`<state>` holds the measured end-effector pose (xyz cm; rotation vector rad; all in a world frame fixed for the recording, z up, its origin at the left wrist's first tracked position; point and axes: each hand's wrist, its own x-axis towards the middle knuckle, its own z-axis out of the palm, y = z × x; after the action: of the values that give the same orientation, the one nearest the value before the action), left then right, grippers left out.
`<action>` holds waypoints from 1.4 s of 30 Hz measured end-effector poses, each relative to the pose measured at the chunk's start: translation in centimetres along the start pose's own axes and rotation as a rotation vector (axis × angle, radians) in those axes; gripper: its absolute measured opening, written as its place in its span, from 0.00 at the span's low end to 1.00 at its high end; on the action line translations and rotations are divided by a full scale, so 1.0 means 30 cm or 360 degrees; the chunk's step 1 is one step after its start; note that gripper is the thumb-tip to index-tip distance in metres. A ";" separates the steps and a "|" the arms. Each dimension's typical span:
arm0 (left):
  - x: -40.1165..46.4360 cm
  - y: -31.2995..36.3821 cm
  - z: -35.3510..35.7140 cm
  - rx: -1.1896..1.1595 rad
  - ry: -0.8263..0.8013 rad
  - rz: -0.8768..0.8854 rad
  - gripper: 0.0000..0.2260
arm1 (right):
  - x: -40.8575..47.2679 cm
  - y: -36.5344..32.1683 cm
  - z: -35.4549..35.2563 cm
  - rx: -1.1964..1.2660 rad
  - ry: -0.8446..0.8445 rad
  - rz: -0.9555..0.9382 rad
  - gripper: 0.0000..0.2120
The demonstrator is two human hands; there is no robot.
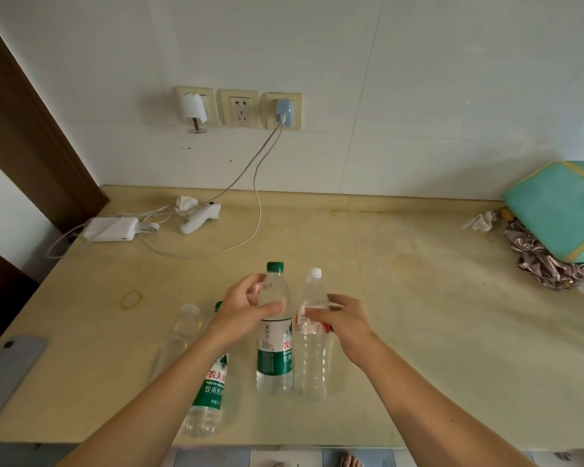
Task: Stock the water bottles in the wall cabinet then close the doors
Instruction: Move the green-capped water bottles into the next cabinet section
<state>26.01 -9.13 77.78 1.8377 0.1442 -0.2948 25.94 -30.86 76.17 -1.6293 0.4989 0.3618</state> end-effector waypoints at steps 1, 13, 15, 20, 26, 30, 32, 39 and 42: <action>-0.002 0.012 -0.002 0.0028 0.0054 0.0069 0.27 | -0.010 -0.026 -0.002 -0.0032 0.0001 -0.0091 0.36; -0.012 0.000 0.025 0.0222 0.0401 0.0630 0.31 | -0.063 -0.139 -0.002 -0.0453 -0.0029 -0.0770 0.32; -0.018 -0.030 0.025 0.0222 0.0433 0.0678 0.32 | -0.058 -0.102 -0.009 -0.0413 -0.0046 -0.0723 0.32; -0.022 -0.056 0.031 0.0244 0.0415 0.0723 0.35 | -0.041 -0.077 -0.019 -0.0391 -0.0096 -0.0702 0.34; -0.024 -0.052 0.047 0.0283 0.0375 0.0657 0.35 | -0.028 -0.047 -0.020 -0.0446 -0.0127 -0.0733 0.35; -0.021 -0.096 0.063 0.0205 0.0268 0.0488 0.40 | -0.015 0.025 -0.021 -0.0526 -0.0122 -0.0618 0.53; -0.019 -0.112 0.074 0.0170 0.0274 0.0407 0.39 | -0.002 0.056 -0.014 -0.0594 -0.0170 -0.0542 0.56; 0.010 -0.147 0.102 0.0027 0.0337 0.0122 0.34 | 0.037 0.101 0.022 -0.0303 -0.0170 -0.0473 0.38; 0.021 -0.147 0.106 0.0021 0.0370 0.0116 0.31 | 0.037 0.099 0.029 -0.0249 -0.0161 -0.0493 0.33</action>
<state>25.10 -10.95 72.69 1.8819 0.2360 -0.0308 25.41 -30.35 72.96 -1.7975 0.1398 0.2535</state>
